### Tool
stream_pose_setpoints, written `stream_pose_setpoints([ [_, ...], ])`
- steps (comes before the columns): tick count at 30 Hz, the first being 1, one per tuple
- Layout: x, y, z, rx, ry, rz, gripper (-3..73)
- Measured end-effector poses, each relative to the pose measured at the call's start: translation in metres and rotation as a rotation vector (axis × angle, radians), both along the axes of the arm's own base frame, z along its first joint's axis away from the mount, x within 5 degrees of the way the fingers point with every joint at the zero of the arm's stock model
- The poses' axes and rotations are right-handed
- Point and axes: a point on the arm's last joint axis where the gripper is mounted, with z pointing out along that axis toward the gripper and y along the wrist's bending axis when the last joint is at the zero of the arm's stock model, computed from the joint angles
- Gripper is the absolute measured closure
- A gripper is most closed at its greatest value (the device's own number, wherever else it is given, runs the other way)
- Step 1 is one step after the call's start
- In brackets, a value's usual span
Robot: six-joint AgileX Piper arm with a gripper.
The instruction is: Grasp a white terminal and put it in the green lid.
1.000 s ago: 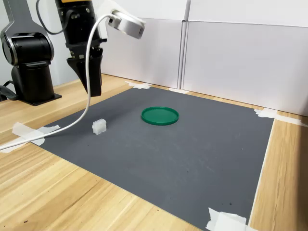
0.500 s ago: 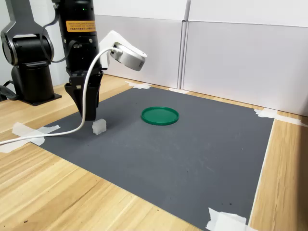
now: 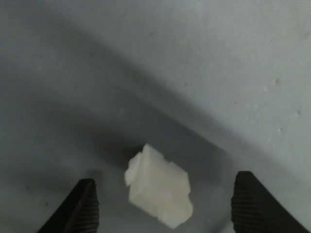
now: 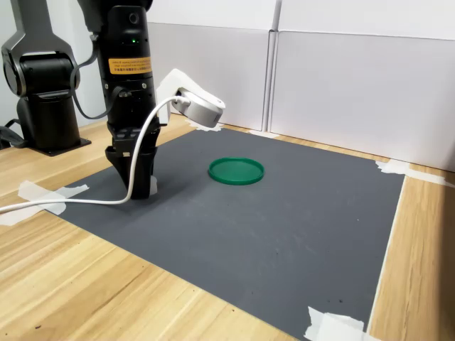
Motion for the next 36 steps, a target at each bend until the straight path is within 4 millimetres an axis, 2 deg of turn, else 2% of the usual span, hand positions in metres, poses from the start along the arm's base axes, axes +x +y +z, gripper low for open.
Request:
stream_pose_setpoints([
  [5, 0.002, 0.0, -0.005, 0.002, 0.013, 0.0, 4.5],
  [9, 0.002, 0.0, -0.005, 0.002, 0.014, 0.0, 11.6],
  [12, 0.002, 0.0, -0.005, 0.002, 0.014, 0.0, 21.7],
  [18, 0.002, 0.0, -0.005, 0.003, 0.013, -0.006, 53.1],
  [20, 0.002, 0.0, -0.004, 0.002, 0.008, -0.006, 60.4],
  [27, 0.006, -0.001, 0.018, -0.003, -0.029, -0.009, 61.2],
  [36, 0.03, 0.008, 0.074, 0.089, -0.098, 0.028, 61.2],
])
